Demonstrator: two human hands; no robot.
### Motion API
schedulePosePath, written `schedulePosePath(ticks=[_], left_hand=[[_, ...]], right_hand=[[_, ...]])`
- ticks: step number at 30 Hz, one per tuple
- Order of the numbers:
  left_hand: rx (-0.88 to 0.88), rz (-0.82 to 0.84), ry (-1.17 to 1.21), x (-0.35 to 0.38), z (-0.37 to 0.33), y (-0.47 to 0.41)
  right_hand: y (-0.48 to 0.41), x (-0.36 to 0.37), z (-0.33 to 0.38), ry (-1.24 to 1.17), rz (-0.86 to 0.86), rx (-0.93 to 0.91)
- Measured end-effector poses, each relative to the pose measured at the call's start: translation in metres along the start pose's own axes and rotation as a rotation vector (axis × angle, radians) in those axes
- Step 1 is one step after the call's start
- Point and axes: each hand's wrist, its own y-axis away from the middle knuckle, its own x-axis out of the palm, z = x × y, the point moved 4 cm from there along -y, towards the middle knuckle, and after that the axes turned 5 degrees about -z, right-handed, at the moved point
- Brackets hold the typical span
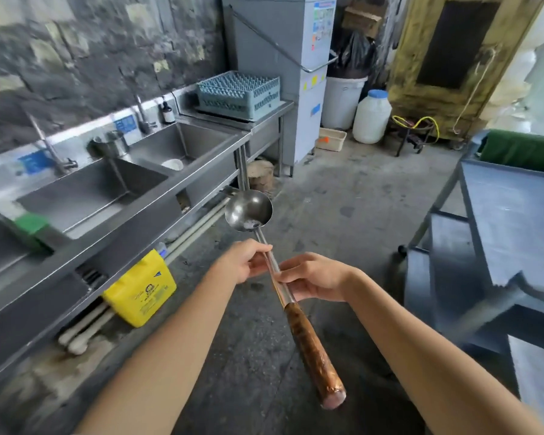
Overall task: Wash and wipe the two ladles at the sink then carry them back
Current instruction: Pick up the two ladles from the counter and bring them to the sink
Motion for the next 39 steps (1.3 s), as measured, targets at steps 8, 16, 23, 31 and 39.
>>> schedulePosePath(ticks=[8,16,23,31,39], left_hand=[[0.028,-0.189,0.161,-0.205,-0.027,0.002],[0.012,-0.42,0.371,-0.373,-0.008,0.012],[-0.034,-0.591,0.512,-0.478,0.002,0.014],[-0.041,-0.771,0.685,-0.585,-0.021,-0.013],[0.03,-0.947,0.773,-0.669,-0.043,-0.027]], right_hand=[[-0.114,0.158,0.062,0.115,0.172,-0.014],[-0.205,0.299,0.086,0.224,0.411,0.005],[-0.288,0.386,0.101,0.333,0.567,0.021],[-0.393,0.472,0.141,0.403,0.733,0.079],[-0.471,0.545,0.173,0.431,0.878,0.132]])
